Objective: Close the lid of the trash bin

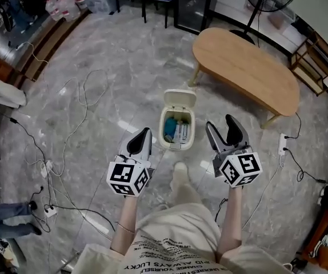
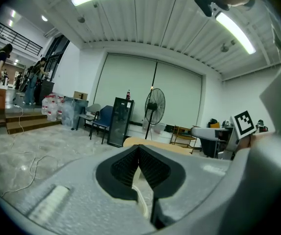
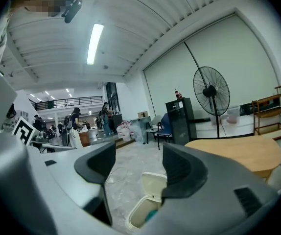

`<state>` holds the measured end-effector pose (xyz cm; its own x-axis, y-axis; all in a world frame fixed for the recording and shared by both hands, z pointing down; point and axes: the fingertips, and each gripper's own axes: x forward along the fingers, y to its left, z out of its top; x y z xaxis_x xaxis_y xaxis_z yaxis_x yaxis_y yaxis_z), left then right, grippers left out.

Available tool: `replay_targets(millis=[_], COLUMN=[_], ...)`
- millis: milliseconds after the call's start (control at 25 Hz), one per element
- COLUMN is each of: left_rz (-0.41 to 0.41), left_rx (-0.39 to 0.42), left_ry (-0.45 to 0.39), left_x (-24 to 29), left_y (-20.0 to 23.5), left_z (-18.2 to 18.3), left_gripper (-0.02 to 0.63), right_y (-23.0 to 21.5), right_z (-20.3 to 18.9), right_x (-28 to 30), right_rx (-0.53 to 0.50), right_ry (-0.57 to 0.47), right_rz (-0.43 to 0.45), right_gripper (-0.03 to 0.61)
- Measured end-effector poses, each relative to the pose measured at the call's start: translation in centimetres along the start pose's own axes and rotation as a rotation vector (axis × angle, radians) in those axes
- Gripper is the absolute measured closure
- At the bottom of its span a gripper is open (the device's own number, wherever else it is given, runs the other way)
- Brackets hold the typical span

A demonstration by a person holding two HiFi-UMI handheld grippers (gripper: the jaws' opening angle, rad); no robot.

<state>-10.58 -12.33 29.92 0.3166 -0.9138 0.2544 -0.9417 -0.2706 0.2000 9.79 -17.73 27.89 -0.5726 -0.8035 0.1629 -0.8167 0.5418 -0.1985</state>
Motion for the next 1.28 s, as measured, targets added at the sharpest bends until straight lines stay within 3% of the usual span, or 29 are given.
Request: replay_targets(millis=[600, 1040, 1280], left_rz=[0.098, 0.165, 0.168], left_rx=[-0.085, -0.169, -0.184], left_ry=[0.121, 0.198, 0.257], left_x=[11.6, 16.9, 18.2], left_y=[4.8, 7.3, 9.0], left_z=[-2.6, -8.1, -11.2], left_gripper=[0.591, 0.591, 0.591], right_y=[-6.2, -7.8, -8.2], right_z=[-4.7, -11.8, -15.8], right_x=[12.9, 20.4, 23.0], right_rx=[-0.1, -0.19, -0.295], right_ry=[0.189, 0.328, 0.402], right_rz=[0.072, 0.17, 0.217], right_gripper=[0.285, 0.285, 0.285])
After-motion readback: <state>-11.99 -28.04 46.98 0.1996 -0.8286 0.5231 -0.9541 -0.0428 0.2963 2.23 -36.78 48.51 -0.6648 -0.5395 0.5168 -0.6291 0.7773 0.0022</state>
